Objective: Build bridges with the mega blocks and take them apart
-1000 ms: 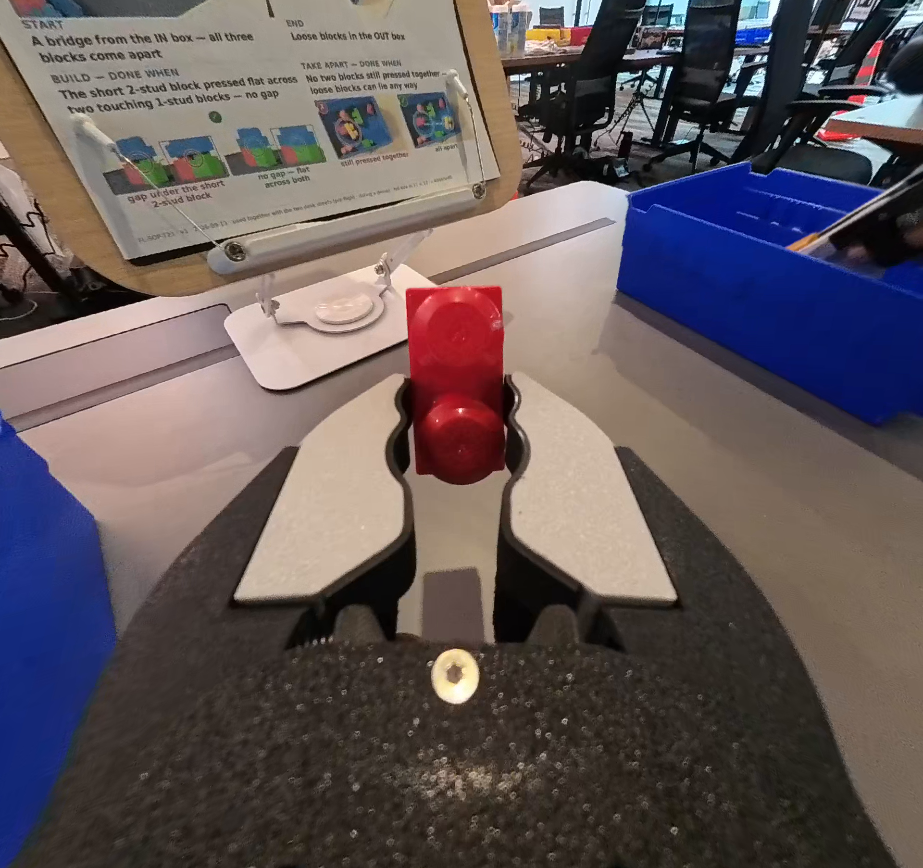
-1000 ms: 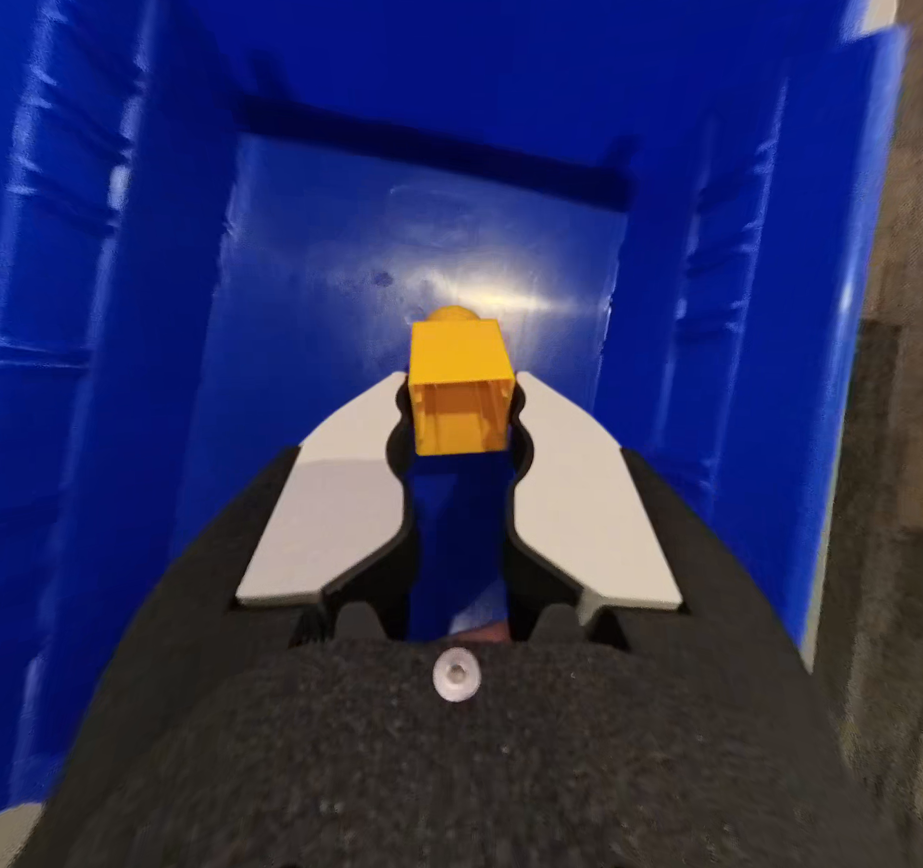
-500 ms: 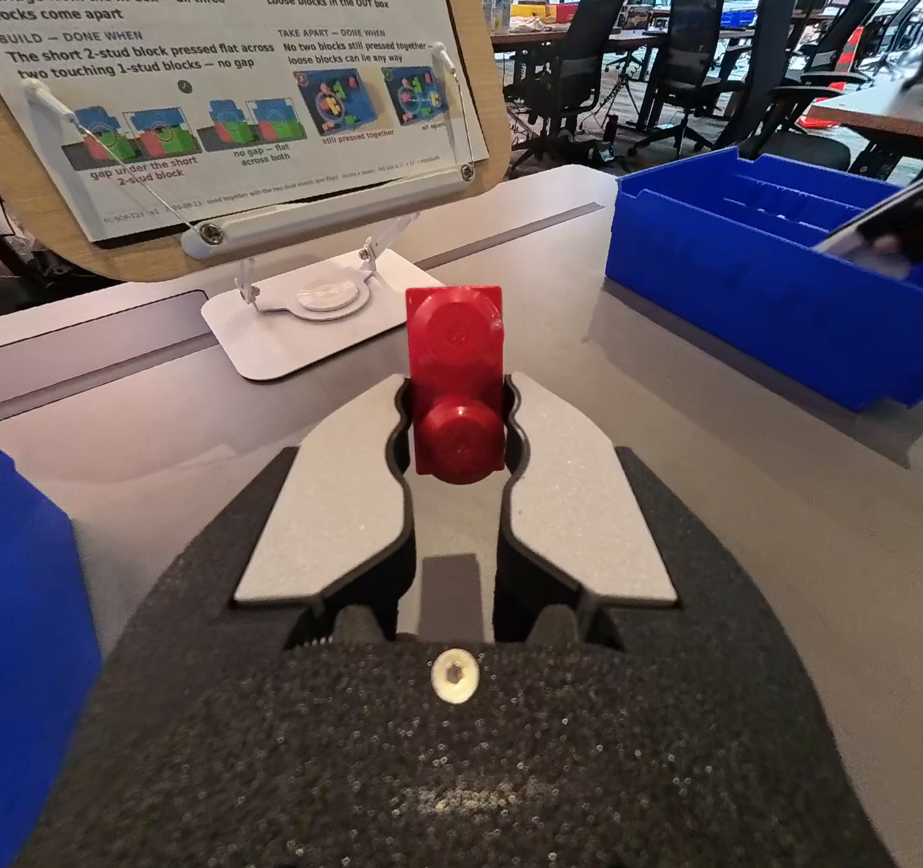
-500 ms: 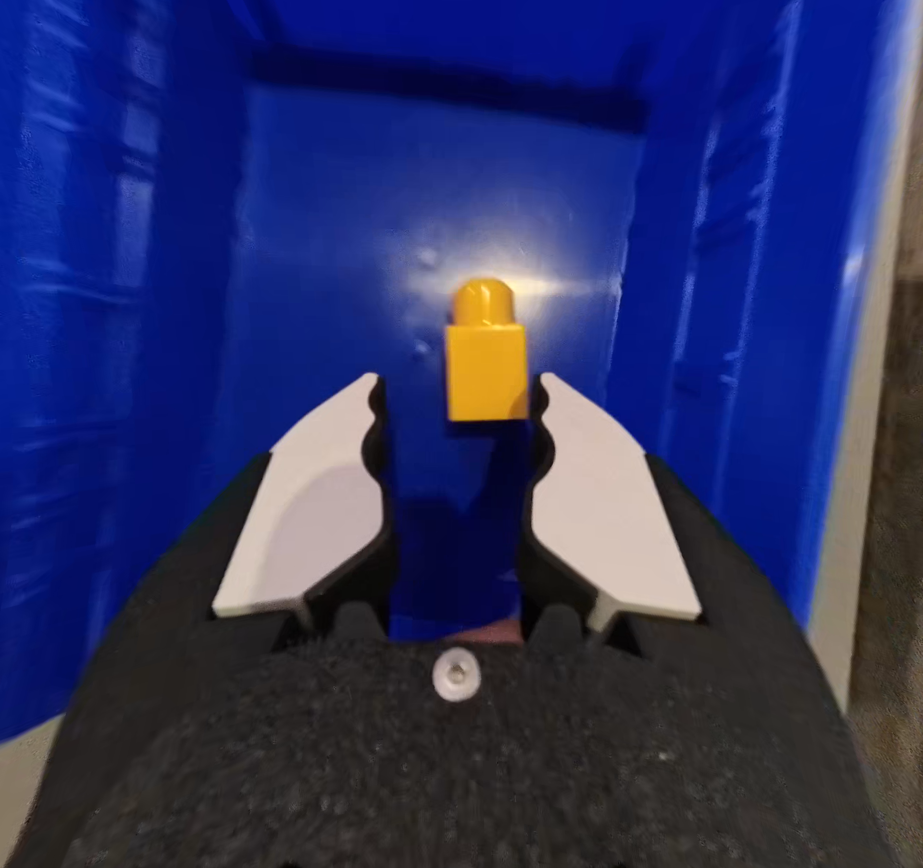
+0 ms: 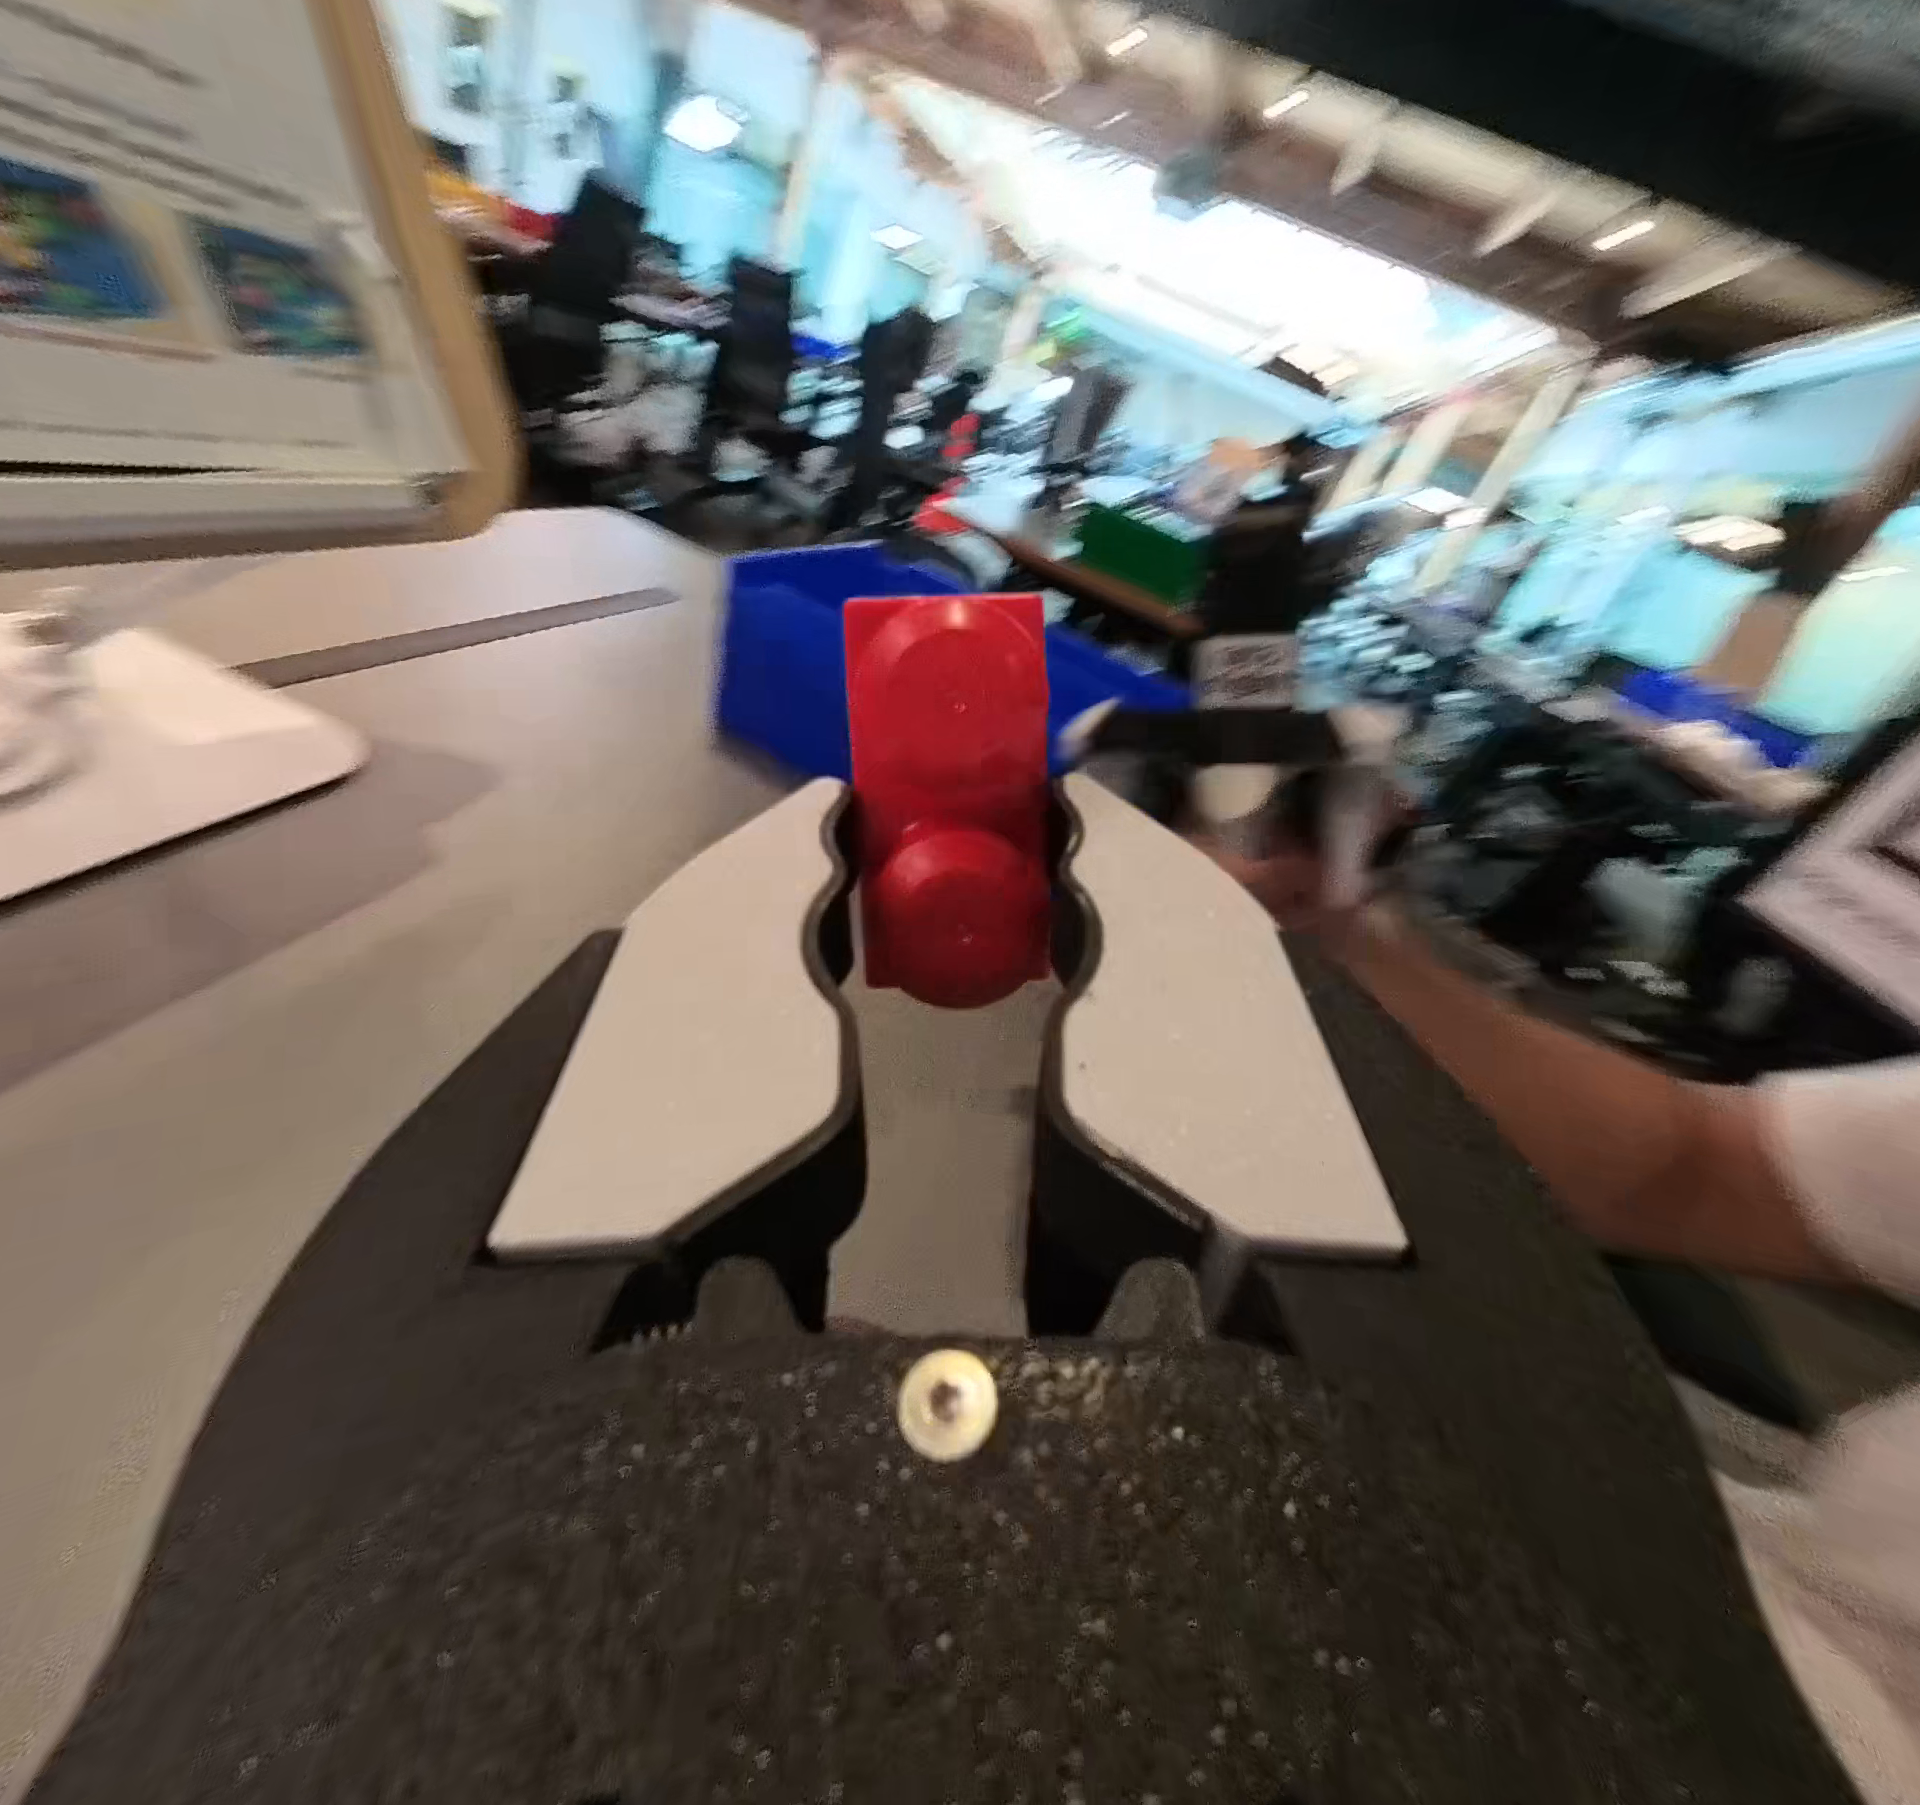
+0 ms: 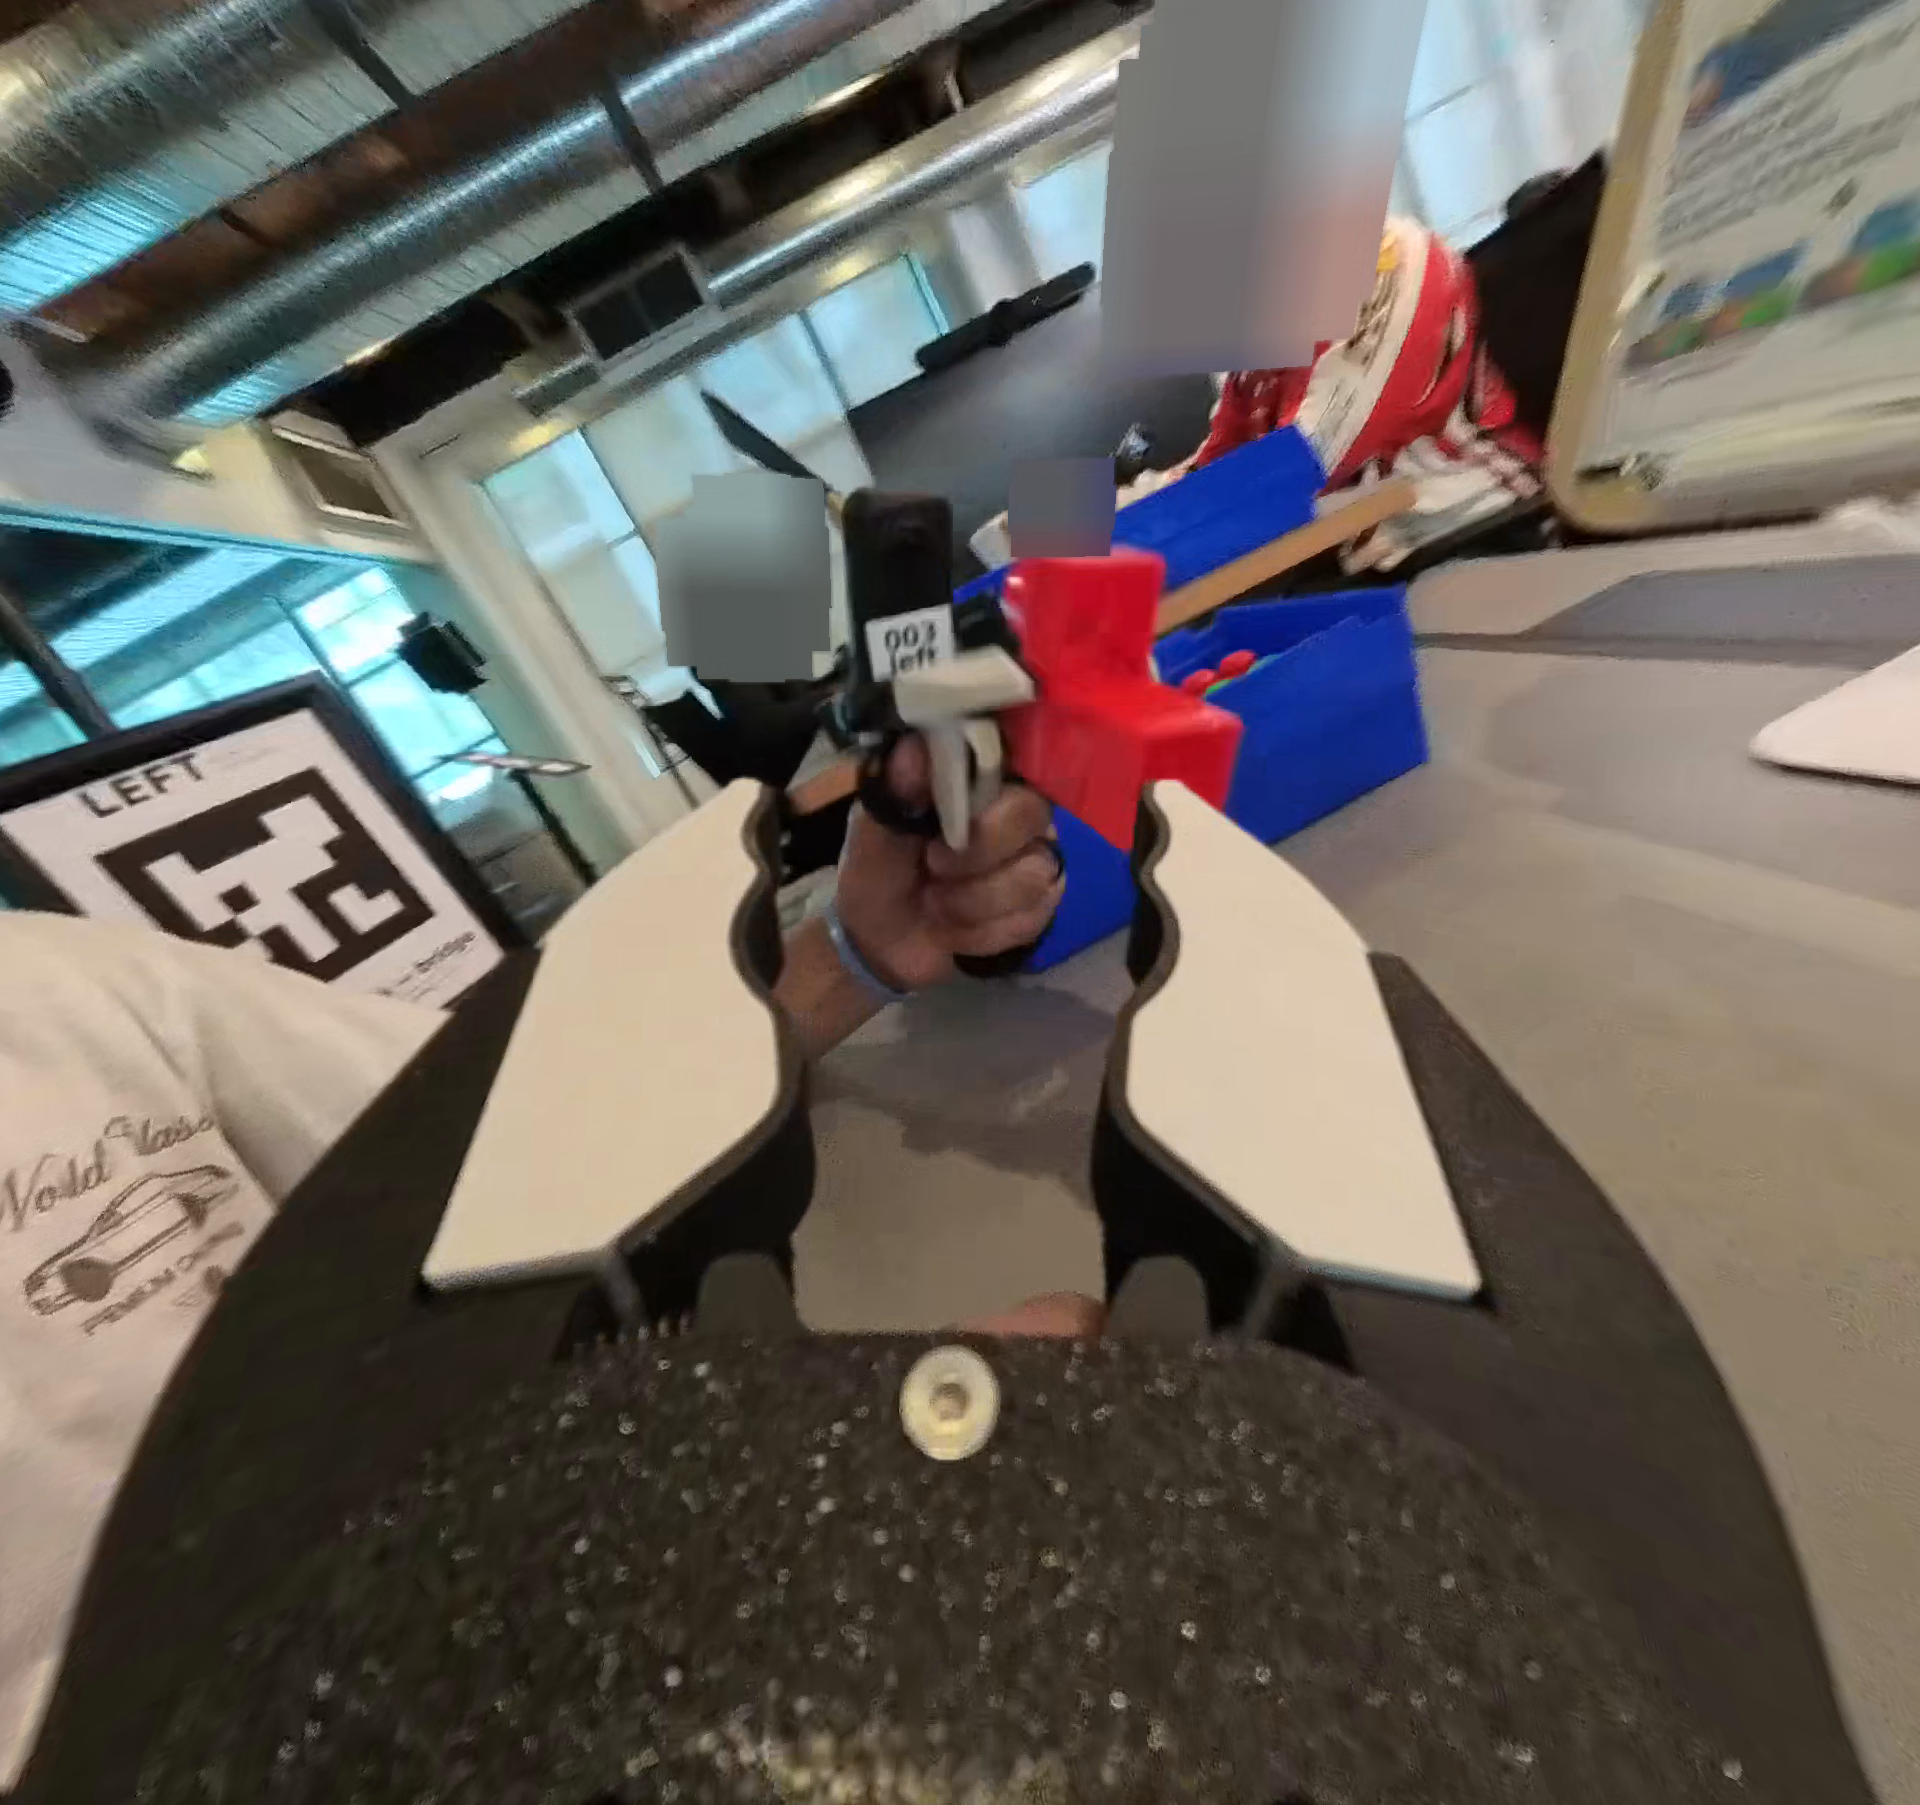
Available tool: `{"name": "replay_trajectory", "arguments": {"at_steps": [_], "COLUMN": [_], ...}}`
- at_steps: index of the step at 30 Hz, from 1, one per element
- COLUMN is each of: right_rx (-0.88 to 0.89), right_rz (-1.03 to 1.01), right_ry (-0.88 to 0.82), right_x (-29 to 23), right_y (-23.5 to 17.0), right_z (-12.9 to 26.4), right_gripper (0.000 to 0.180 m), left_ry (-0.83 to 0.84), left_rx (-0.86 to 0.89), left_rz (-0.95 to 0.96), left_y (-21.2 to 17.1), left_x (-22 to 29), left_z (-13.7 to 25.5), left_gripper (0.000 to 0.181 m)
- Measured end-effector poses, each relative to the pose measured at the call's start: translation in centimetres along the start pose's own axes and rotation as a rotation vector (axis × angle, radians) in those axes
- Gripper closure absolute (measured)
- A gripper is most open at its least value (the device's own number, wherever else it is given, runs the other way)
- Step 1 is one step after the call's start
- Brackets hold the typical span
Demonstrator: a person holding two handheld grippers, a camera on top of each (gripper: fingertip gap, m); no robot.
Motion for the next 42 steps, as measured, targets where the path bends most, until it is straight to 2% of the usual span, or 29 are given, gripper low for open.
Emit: {"name": "replay_trajectory", "arguments": {"at_steps": [3,8,12,13,14,35,40,42], "right_rx": [-0.025,-0.073,-0.113,-0.112,-0.102,-0.206,-0.320,-0.328], "right_rz": [0.018,0.032,0.006,0.020,0.046,0.146,0.228,0.270], "right_ry": [0.010,0.036,0.081,0.075,0.084,0.083,0.094,0.081], "right_x": [0.2,-0.1,-0.2,-0.2,-0.4,-0.5,-0.8,-1.0], "right_y": [-1.1,-1.7,-2.7,-2.7,-2.7,-3.0,-3.0,-2.2], "right_z": [-1.0,-2.7,-3.3,-3.3,-3.2,-2.1,-1.5,-0.5], "right_gripper": [0.116,0.115,0.117,0.126,0.144,0.144,0.144,0.144], "left_ry": [-0.141,-0.255,-0.262,-0.265,-0.273,-0.264,-0.300,-0.309], "left_rx": [0.035,-0.021,-0.066,-0.070,-0.069,-0.189,-0.281,-0.234], "left_rz": [0.044,0.028,0.020,0.021,0.021,-0.070,-0.098,-0.089], "left_y": [0.3,-0.6,-1.6,-1.7,-1.7,-2.4,-3.1,-2.2], "left_x": [1.0,2.6,3.2,3.3,3.4,4.0,4.5,4.3], "left_z": [0.0,-1.1,-2.1,-2.2,-2.3,-2.5,-2.3,-1.4], "left_gripper": [0.147,0.147,0.147,0.147,0.147,0.147,0.147,0.147]}}
Point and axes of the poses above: each gripper's, where its closed fingertips meet, z back along the fingers, y out of its top, x = y × z across the jaws, the point moved 7 cm from there along z, back along the fingers, and after that the axes turned 8 degrees about -y, right-handed, at the moved point
